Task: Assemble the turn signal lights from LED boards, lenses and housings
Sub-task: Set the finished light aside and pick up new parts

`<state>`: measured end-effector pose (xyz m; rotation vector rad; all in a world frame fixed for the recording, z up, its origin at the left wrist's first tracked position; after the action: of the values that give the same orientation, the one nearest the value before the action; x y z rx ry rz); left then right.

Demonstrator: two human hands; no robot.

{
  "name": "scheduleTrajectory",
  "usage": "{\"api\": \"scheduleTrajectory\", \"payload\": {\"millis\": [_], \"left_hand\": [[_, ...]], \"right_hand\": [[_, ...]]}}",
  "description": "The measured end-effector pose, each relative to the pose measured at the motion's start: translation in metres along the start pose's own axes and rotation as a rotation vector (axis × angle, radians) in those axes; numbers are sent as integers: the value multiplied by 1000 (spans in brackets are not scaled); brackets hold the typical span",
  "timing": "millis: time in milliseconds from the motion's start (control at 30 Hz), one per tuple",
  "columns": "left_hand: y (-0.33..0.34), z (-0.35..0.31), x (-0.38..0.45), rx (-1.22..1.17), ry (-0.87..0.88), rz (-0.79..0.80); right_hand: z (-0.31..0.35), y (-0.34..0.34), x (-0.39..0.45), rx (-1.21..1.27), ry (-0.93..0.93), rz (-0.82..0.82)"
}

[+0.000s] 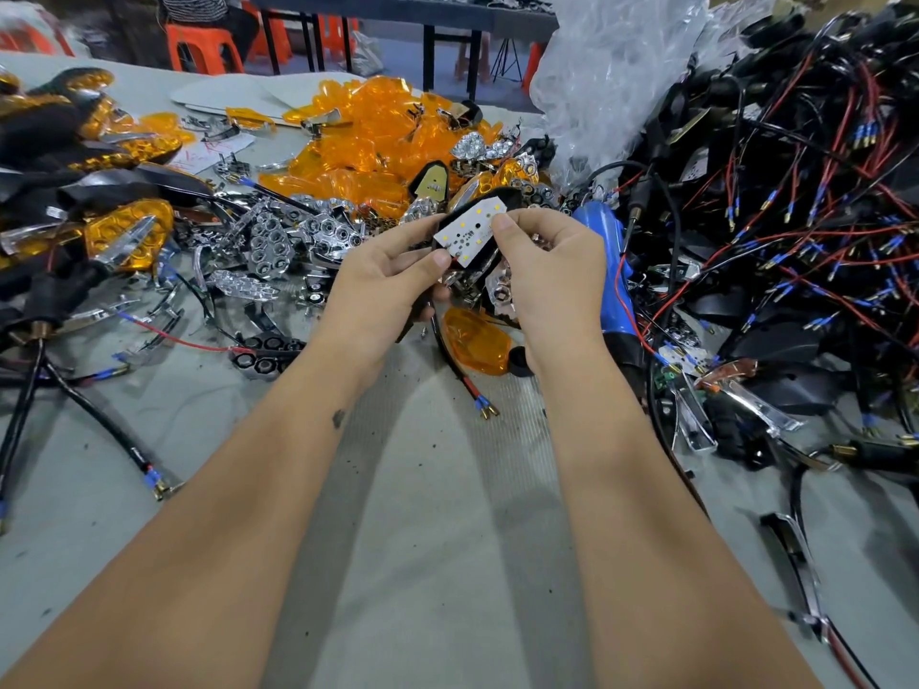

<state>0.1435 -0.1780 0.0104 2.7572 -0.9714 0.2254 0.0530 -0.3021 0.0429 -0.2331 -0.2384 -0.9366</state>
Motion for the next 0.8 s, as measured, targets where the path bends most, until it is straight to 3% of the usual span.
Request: {"api": "scheduleTrajectory", "payload": {"millis": [433,633,800], "left_hand": [[-8,5,2,-135,-37,-141],[-7,7,1,-139,-61,-194],[-9,8,0,-215,-133,-245]], "right_hand": [[4,3,-3,-136,-80,-15],[5,-5,-5,-62,-142,-78],[-2,-8,-3,21,-28,-87]]}}
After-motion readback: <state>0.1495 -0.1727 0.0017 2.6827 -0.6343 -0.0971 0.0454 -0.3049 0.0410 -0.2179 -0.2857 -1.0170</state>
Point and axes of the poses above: each hand's wrist, its own x-axis towards the middle knuckle, its own y-axis out of the palm, z = x × y, the point moved 6 cm from there along x, towards the middle knuckle, and after that the axes turned 1 degree about -x, right-handed, at the moved point
